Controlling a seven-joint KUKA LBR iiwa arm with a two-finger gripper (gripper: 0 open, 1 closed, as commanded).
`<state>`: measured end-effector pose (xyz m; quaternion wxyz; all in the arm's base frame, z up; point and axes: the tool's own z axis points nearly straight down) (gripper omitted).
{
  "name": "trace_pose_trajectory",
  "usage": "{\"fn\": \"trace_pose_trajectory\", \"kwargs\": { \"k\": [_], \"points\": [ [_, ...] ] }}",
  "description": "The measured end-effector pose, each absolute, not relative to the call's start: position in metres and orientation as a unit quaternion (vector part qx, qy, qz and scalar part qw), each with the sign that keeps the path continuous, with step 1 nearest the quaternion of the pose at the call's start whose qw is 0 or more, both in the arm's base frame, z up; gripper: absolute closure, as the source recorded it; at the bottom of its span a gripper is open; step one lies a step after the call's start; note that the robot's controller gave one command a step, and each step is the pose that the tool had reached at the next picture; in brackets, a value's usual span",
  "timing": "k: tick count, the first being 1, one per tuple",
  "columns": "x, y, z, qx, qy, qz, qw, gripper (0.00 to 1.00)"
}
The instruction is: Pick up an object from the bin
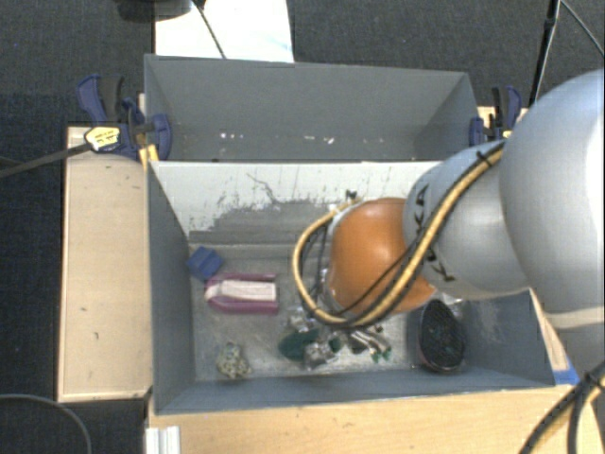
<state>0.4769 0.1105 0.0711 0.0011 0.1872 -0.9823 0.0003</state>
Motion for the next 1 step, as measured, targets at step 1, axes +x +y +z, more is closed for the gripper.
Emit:
{"fn": "trace_pose_trajectory", "kwargs": {
  "k": [1],
  "points": [
    [0.4924, 0.0962, 0.2722, 0.223, -0.975, 0.000, -0.006, 1.00]
  ]
}}
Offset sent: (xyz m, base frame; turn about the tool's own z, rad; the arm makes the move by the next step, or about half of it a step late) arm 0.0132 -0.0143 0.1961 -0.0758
